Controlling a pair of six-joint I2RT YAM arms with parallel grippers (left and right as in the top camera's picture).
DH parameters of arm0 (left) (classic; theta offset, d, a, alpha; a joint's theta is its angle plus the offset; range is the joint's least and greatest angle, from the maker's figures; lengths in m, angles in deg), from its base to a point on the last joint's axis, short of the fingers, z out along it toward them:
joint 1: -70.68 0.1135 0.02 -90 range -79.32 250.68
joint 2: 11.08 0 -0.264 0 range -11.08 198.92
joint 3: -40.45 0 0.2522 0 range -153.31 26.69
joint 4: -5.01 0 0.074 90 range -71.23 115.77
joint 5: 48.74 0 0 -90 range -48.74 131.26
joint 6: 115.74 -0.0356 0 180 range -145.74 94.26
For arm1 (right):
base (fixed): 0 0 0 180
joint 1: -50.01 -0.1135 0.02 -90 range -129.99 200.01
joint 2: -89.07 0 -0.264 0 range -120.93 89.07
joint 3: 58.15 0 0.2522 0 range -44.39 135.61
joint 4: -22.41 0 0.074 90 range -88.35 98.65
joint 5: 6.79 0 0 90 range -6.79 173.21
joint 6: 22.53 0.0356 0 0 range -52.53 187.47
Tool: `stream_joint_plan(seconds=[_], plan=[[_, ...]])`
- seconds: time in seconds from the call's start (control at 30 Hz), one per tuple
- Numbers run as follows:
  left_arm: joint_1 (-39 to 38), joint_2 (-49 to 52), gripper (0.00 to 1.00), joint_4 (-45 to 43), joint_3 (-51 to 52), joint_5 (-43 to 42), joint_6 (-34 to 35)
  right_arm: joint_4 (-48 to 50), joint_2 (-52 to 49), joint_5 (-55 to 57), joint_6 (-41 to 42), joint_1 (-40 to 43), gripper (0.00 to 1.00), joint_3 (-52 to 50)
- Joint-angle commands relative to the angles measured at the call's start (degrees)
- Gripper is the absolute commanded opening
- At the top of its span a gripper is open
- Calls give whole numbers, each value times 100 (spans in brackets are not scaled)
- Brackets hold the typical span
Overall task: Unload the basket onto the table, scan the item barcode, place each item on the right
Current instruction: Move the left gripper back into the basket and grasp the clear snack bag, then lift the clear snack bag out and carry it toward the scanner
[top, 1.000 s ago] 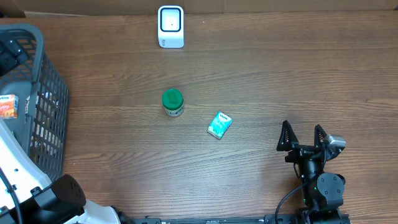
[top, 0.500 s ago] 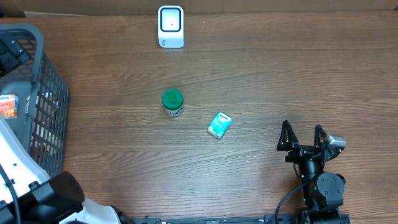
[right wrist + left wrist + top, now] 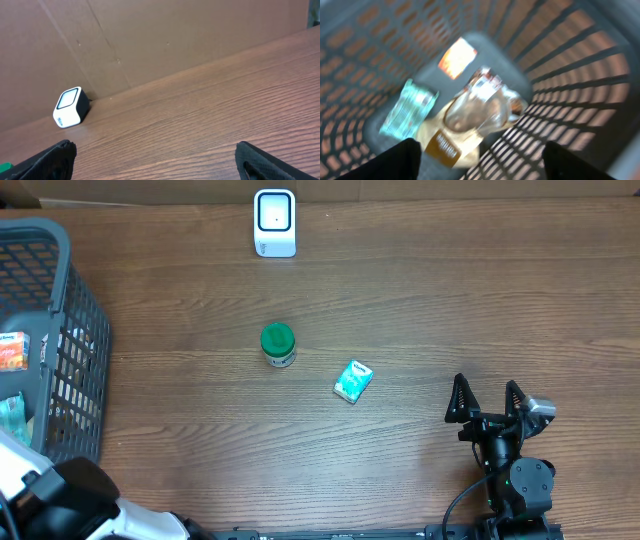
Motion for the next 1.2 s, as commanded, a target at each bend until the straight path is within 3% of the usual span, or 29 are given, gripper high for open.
stream_joint_plan(seconds=[0.0,0.4,0.83,1.0,1.17], plan=[[26,535,75,212,260,-133,-295,31,13,39,-35,7,100,-57],[76,664,77,-1202,2914,-817,-1840,31,13,39,-35,7,100,-57],[85,782,76,-2129,3733,-616,-2122,31,13,39,-35,7,100,-57],[83,968,64,-2208,3735,-485,-2079,31,13,39,-35,7,100,-57],[85,1198,62,-2295,3735,-483,-2081,31,13,39,-35,7,100,-57]])
